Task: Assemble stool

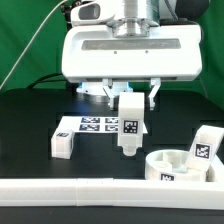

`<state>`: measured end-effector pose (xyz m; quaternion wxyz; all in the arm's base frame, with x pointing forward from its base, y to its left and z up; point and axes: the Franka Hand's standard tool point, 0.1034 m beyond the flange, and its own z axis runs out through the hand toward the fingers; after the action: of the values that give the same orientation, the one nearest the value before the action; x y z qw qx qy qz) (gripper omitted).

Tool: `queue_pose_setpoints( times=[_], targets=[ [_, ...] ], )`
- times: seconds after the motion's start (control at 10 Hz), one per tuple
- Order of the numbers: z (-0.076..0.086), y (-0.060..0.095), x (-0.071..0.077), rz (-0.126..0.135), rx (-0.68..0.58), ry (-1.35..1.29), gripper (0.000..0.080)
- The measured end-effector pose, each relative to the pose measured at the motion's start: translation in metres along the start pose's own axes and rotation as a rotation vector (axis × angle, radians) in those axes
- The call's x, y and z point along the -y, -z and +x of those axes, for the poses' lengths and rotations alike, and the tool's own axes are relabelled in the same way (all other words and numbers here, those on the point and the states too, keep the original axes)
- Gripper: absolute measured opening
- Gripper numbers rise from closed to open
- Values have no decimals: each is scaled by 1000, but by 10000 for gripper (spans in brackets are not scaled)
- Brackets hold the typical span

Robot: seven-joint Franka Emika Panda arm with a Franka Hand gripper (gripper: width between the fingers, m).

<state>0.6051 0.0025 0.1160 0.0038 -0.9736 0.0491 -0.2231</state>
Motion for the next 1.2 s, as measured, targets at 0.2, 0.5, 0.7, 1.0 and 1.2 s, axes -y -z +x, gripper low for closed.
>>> queue_pose_setpoints(
  times=[0.2,0.5,0.7,1.0,1.2],
  targets=[
    [-2,-1,24,26,0,-10,338],
    [3,-6,36,35,-26,-2,338],
    [2,-7,36,35,-24,-1,338],
    [-7,-15,48,41,-17,15,338],
    [-12,-18,48,38,-12,17,338]
  ],
)
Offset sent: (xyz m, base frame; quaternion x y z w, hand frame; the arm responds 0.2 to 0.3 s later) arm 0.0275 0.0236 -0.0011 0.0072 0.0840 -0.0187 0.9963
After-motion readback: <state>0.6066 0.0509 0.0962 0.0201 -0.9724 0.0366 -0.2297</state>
